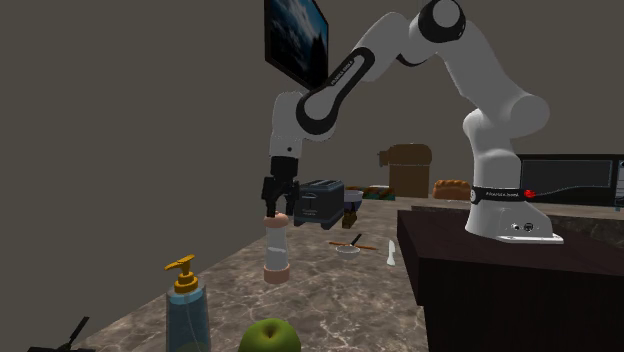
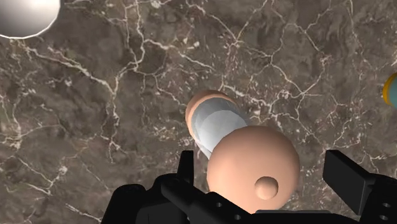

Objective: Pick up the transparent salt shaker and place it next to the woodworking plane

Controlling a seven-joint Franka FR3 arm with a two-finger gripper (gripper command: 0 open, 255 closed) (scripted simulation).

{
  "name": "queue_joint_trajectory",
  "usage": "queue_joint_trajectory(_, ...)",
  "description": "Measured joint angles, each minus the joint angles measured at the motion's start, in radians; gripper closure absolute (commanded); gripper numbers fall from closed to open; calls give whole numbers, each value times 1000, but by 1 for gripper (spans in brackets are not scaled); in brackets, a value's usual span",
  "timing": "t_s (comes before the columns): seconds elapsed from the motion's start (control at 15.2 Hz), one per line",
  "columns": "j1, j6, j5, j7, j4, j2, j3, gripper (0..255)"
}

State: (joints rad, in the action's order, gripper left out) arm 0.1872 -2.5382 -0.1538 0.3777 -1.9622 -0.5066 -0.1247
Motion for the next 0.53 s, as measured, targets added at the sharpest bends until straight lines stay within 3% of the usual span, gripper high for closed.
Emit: queue_joint_trajectory(0.53,3,-23,1,0,12,-34,1,0)
